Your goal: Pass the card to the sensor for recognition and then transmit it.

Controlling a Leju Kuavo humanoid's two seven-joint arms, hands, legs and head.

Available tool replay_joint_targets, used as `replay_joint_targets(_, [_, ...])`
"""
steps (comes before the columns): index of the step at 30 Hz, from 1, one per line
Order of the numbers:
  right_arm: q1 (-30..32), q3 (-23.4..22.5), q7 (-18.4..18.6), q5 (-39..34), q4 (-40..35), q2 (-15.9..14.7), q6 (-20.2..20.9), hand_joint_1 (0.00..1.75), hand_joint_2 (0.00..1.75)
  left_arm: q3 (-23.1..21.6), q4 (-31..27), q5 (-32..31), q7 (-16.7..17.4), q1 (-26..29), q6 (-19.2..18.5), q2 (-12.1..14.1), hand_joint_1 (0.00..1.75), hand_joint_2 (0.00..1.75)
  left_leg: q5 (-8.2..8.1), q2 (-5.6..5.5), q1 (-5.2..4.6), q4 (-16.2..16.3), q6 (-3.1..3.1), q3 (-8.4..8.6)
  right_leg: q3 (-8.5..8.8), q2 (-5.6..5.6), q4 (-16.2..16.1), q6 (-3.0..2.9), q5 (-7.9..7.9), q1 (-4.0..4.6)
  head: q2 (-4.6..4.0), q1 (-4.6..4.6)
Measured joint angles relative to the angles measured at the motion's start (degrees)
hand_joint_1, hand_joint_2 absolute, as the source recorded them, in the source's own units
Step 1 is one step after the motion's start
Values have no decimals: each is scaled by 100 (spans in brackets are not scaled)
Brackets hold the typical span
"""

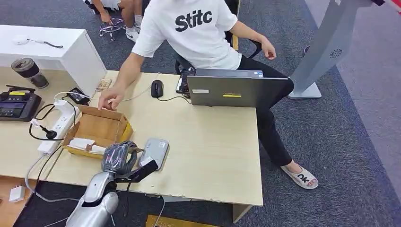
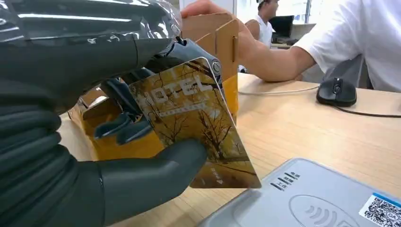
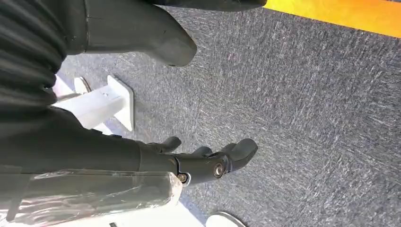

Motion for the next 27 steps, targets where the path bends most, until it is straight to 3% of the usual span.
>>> replay_joint_targets(7, [1, -2, -17, 11, 0, 0, 0, 0, 175, 0, -149, -35, -22, 4, 131, 105, 175, 175, 1, 0, 2, 0, -1, -1, -2, 1, 0, -2, 1, 0, 0, -2])
replay_joint_targets(21, [3, -2, -17, 114, 0, -2, -17, 0, 175, 232, -1036, -70, 66, -75, 234, 752, 175, 175, 2, 2, 6, 0, -3, -3, -4, 5, 1, -3, 2, 1, 0, 2])
replay_joint_targets(27, [2, -2, -17, 181, 0, -7, -15, 0, 175, 566, -1252, 59, 83, -279, 260, 1106, 175, 175, 3, 2, 7, 0, -4, -2, -4, 4, 2, -3, 2, 1, 0, -2])
